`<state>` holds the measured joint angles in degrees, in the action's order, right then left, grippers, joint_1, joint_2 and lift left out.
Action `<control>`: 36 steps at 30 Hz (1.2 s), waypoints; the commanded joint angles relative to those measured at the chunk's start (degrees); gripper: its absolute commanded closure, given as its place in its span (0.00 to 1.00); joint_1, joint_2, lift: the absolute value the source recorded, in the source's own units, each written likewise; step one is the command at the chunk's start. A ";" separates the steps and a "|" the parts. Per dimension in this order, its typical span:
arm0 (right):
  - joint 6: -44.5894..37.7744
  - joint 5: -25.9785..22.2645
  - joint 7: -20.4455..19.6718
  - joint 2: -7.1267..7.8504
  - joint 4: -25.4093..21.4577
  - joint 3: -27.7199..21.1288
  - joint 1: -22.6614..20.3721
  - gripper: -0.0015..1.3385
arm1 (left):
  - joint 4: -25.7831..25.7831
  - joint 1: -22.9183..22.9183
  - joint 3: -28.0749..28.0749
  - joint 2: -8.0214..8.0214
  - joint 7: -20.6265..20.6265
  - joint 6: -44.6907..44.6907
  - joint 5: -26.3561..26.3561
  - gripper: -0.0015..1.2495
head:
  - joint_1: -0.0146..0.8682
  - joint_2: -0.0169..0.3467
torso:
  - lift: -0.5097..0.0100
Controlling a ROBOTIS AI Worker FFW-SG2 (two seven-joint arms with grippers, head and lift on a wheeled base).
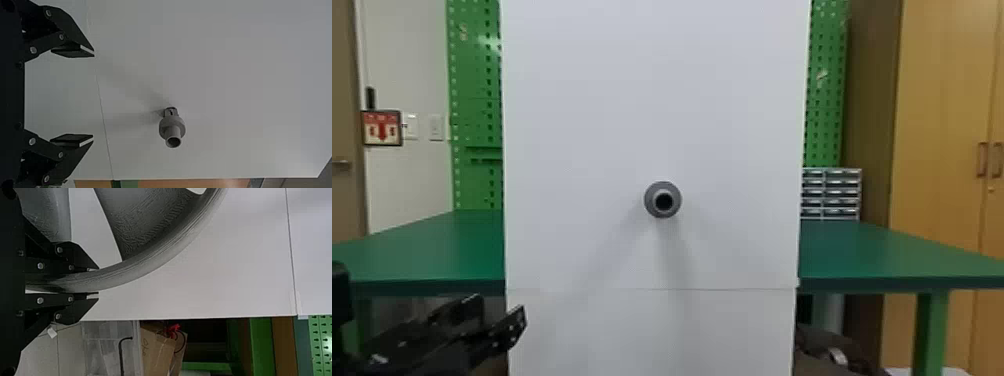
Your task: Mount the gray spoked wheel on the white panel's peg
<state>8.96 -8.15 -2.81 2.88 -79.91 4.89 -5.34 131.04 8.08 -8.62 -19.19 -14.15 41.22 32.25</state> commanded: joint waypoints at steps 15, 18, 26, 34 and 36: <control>-0.18 4.28 0.00 0.81 0.11 -0.58 -0.03 0.85 | 0.00 0.01 0.19 0.03 0.00 0.00 -0.35 0.39 | 0.12 0.03 | 0.06; -0.18 4.37 0.00 0.55 0.11 -0.58 0.06 0.85 | 0.00 0.09 0.27 -0.06 0.00 0.00 -0.35 0.39 | 0.12 0.03 | 0.06; -1.23 4.90 -0.09 -0.60 0.11 -0.76 0.41 0.85 | 0.00 0.18 0.45 -0.23 0.00 0.00 -0.35 0.39 | 0.12 0.03 | 0.06; -2.99 6.04 -0.09 -1.47 0.11 -0.41 0.59 0.85 | -0.09 0.09 0.54 -0.32 0.00 0.00 -0.35 0.39 | 0.12 0.03 | 0.06; -3.34 6.22 -0.27 -1.30 0.11 0.12 0.77 0.85 | -0.09 0.09 0.54 -0.32 0.00 0.00 -0.35 0.39 | 0.12 0.03 | 0.06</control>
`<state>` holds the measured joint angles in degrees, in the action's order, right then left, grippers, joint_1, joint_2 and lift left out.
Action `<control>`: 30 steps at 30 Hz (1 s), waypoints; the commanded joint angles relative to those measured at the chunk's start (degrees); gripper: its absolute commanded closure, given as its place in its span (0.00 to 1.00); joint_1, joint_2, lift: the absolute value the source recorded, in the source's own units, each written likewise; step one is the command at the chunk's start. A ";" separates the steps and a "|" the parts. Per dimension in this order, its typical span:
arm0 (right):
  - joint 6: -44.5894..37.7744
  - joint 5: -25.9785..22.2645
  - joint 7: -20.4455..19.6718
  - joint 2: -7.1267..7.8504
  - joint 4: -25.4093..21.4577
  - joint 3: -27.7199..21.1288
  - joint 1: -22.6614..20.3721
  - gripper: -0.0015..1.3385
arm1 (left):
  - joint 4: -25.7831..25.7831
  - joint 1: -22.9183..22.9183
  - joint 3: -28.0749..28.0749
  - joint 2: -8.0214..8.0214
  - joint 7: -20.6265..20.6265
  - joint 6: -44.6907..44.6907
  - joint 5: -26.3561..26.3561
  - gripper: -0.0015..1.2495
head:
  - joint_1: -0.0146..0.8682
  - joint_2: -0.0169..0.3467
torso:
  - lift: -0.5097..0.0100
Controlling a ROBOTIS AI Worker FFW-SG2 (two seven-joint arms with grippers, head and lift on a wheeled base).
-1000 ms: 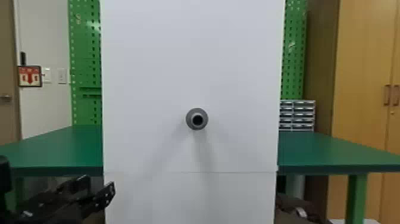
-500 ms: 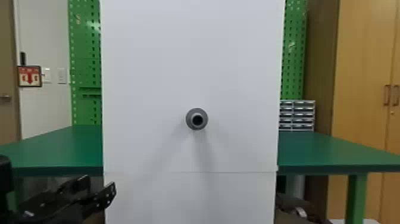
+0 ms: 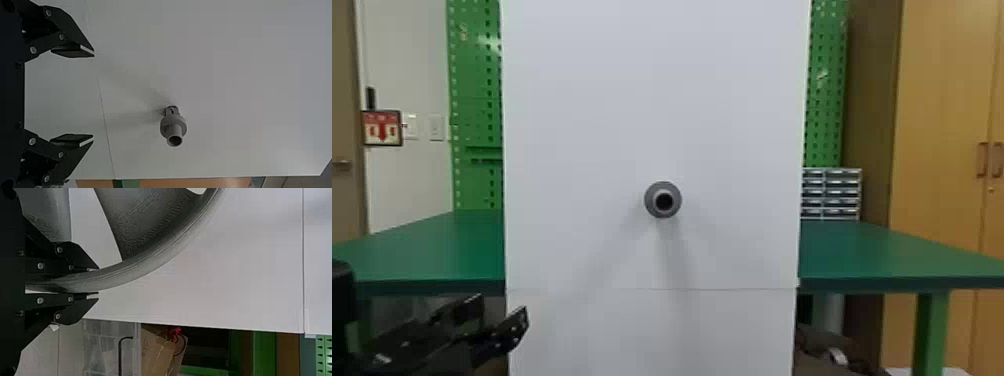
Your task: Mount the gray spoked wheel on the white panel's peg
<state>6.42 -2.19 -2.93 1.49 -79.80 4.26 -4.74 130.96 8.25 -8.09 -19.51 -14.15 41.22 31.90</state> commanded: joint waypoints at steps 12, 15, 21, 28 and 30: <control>-6.42 -3.35 -9.29 4.23 -4.92 9.63 1.58 0.85 | -0.09 -0.16 0.01 0.00 0.00 0.00 -0.08 0.39 | 0.12 0.03 | 0.06; -12.31 -3.53 -11.93 4.58 -9.23 10.59 1.67 0.85 | -0.18 -0.25 0.01 0.00 0.00 0.00 -0.08 0.39 | 0.12 0.03 | 0.06; -19.34 -2.74 -16.23 5.02 -16.96 11.82 2.46 0.87 | -0.18 -0.25 0.01 0.00 0.08 0.00 0.00 0.39 | 0.12 0.03 | 0.06; -24.97 -5.29 -18.96 5.72 -24.52 12.35 3.77 0.88 | -0.18 -0.25 -0.08 0.00 0.08 0.00 -0.08 0.39 | 0.12 0.03 | 0.06; -28.57 -5.99 -20.19 6.07 -27.51 12.53 4.57 0.88 | -0.18 -0.25 0.01 0.00 0.08 0.00 -0.08 0.39 | 0.12 0.03 | 0.06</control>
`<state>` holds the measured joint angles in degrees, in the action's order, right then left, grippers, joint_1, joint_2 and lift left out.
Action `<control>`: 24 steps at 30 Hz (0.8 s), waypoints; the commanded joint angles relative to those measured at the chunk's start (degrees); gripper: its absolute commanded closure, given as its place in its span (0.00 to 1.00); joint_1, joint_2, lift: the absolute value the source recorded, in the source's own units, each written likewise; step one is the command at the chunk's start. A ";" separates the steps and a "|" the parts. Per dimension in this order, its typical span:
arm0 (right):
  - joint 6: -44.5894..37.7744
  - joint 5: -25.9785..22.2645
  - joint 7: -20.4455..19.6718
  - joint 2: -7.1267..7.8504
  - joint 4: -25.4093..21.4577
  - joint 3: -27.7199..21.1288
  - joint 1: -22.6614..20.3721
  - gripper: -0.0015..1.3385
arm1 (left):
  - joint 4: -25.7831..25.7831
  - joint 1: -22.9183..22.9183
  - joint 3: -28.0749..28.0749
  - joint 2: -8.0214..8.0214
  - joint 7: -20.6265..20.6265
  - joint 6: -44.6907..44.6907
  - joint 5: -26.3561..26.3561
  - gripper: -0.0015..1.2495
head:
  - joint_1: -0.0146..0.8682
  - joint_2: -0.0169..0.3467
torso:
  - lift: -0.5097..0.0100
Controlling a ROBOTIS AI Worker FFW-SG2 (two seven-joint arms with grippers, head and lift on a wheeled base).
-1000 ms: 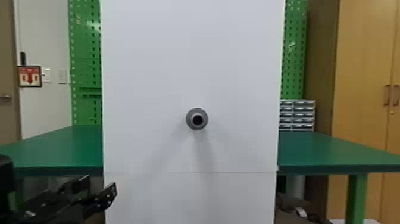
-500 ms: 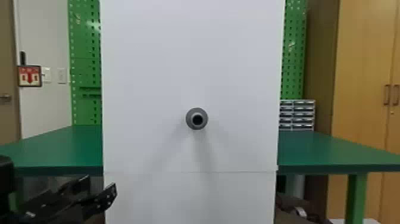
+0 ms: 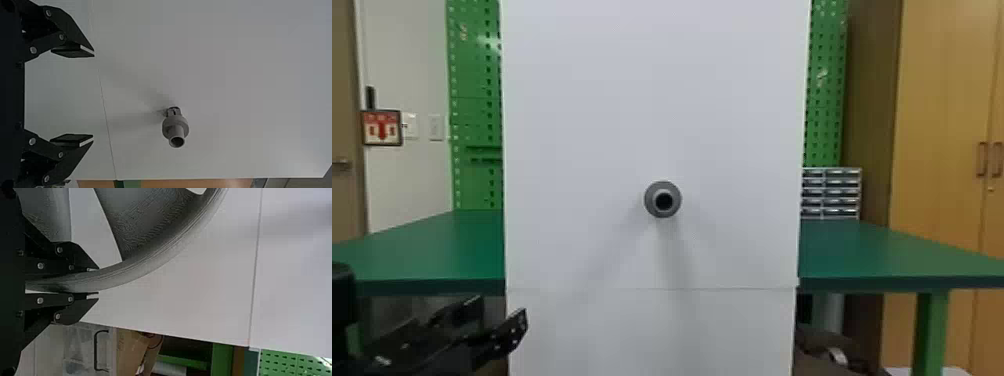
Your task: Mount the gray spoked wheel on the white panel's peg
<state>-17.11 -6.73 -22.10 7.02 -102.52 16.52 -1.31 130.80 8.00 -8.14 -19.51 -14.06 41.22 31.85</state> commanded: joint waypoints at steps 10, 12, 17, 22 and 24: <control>-16.90 -4.78 -3.74 1.42 -13.85 0.27 6.14 0.88 | -0.02 0.09 0.23 0.00 0.26 0.00 -0.12 0.39 | 0.12 0.03 | 0.06; -18.75 -4.96 -3.74 1.59 -14.99 0.27 7.55 0.88 | -0.02 0.09 0.23 0.00 0.35 0.00 -0.12 0.39 | 0.12 0.03 | 0.06; -25.25 -5.84 -3.82 1.86 -18.07 0.01 11.68 0.88 | -0.02 0.18 0.49 0.00 0.43 0.00 -0.21 0.39 | 0.12 0.03 | 0.06; -27.18 -6.45 -3.74 2.03 -18.95 0.45 16.08 0.88 | -0.11 0.35 0.75 0.00 0.52 0.00 -0.29 0.39 | 0.12 0.03 | 0.06; -28.41 -6.45 -3.74 2.03 -19.56 0.71 18.10 0.88 | -0.11 0.62 0.93 0.00 0.52 0.00 -0.38 0.39 | 0.12 0.03 | 0.06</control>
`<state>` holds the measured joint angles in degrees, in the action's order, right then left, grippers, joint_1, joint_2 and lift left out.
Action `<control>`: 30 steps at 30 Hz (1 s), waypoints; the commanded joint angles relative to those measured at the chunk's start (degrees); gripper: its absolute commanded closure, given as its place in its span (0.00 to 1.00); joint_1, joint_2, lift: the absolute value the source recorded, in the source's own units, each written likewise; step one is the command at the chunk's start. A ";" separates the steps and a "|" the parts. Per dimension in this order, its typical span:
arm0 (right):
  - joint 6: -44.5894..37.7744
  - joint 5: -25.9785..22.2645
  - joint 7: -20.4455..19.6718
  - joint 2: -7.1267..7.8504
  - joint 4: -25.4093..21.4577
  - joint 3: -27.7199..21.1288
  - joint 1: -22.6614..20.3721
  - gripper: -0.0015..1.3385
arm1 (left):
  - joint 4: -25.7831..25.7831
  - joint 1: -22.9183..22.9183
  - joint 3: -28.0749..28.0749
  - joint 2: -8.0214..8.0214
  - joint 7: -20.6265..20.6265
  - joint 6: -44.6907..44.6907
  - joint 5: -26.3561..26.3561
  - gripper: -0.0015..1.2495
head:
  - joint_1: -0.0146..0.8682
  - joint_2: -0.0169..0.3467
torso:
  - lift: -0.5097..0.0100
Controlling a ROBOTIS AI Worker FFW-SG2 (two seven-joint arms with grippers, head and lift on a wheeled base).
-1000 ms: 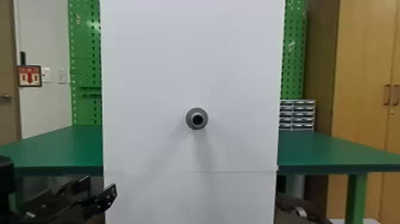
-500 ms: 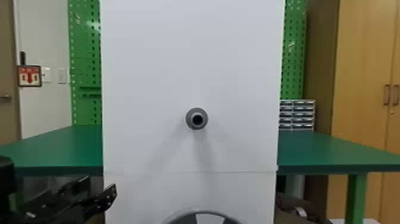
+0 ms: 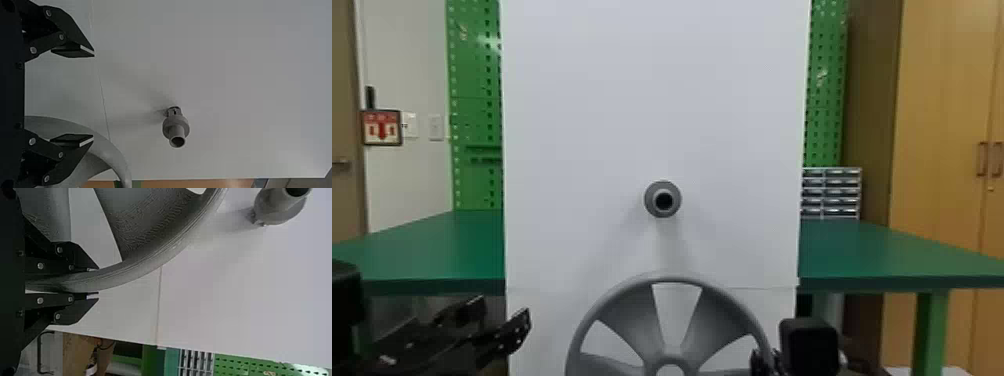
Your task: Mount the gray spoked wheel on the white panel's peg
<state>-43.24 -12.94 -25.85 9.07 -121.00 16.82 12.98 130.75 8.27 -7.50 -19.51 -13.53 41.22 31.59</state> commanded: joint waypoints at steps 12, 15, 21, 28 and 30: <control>-7.65 -6.04 0.01 0.16 -2.93 -0.12 13.91 0.88 | -0.67 0.87 1.44 -0.44 0.08 0.00 0.05 0.39 | 0.12 0.03 | 0.06; -8.26 -6.83 0.01 0.51 -2.93 -0.56 15.84 0.88 | -0.76 1.05 1.70 -0.62 0.08 0.00 0.14 0.39 | 0.13 0.03 | 0.06; -8.88 -8.77 0.09 1.39 -2.93 -1.88 18.92 0.88 | -0.85 1.31 1.96 -0.88 0.34 0.00 0.32 0.39 | 0.12 0.03 | 0.06; -9.32 -10.00 1.59 1.56 -2.31 -3.81 22.00 0.89 | -1.02 1.75 2.58 -1.06 0.52 0.09 0.32 0.39 | 0.13 0.03 | 0.06; -9.93 -10.17 1.59 1.65 -2.14 -3.81 23.32 0.89 | -1.11 1.84 2.75 -1.14 0.61 0.09 0.32 0.39 | 0.13 0.03 | 0.06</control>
<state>-52.54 -22.70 -24.28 10.62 -123.44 13.37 34.27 129.74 9.89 -5.11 -20.52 -13.01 41.31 31.91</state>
